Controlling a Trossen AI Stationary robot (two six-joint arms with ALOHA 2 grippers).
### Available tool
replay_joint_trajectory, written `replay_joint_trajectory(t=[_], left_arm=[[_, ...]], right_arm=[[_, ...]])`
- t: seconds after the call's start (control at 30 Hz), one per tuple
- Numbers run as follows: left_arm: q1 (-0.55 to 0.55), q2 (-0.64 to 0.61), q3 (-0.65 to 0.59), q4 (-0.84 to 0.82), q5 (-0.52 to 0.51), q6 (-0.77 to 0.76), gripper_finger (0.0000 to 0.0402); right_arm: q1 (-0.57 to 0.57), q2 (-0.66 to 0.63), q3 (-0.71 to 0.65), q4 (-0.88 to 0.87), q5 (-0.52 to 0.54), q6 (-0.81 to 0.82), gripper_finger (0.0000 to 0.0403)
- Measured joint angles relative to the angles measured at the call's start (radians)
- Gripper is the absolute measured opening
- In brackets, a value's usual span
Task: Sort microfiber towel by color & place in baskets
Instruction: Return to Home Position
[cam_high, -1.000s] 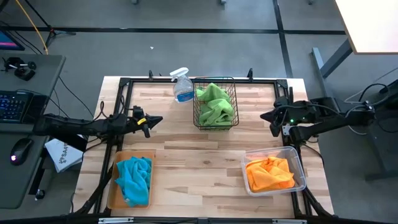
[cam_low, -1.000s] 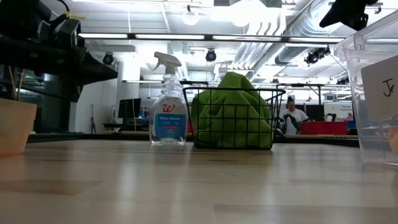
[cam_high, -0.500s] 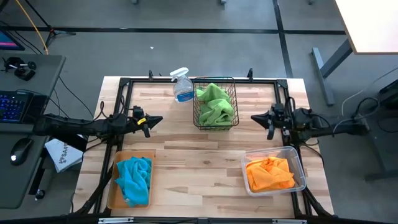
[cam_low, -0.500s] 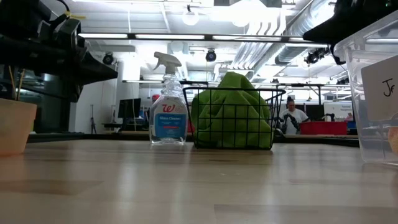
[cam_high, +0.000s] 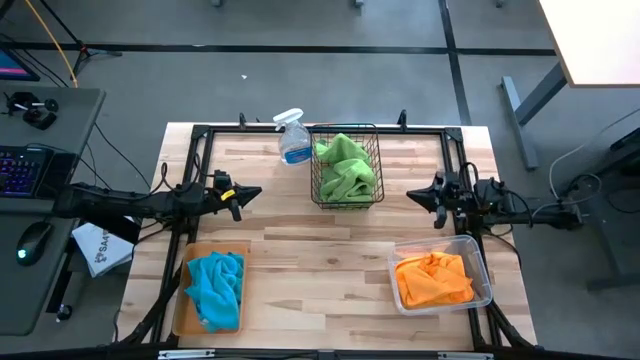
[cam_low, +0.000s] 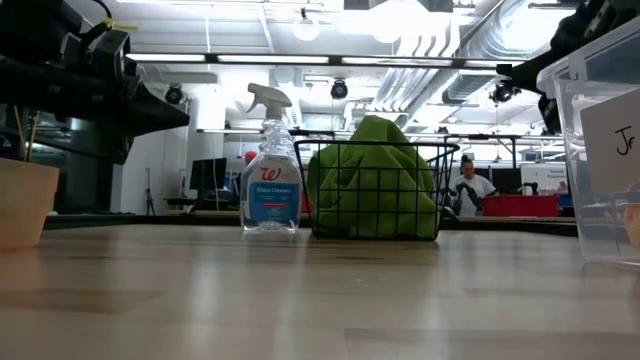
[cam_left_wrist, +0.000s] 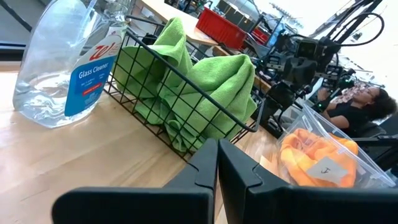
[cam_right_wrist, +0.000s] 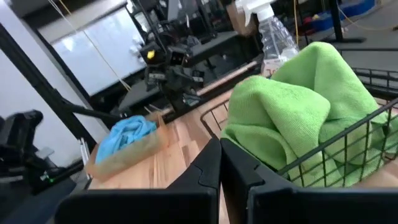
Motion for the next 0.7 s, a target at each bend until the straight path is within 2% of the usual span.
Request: replay_joint_trajectory(t=[0.17, 0.33, 0.5, 0.7], left_arm=[[0.0, 0.0, 0.0, 0.0, 0.0, 0.001, 0.0], [0.0, 0.0, 0.0, -0.001, 0.0, 0.002, 0.0], [0.0, 0.0, 0.0, -0.006, 0.0, 0.001, 0.0], [0.0, 0.0, 0.0, -0.007, 0.0, 0.001, 0.0]], right_arm=[[0.0, -0.074, -0.087, 0.129, -0.02, 0.0, 0.0], [0.001, -0.071, -0.168, 0.257, -0.068, -0.006, 0.0], [0.001, -0.065, -0.165, 0.17, -0.082, 0.08, 0.0], [0.001, -0.055, -0.165, 0.168, -0.095, 0.068, 0.0]])
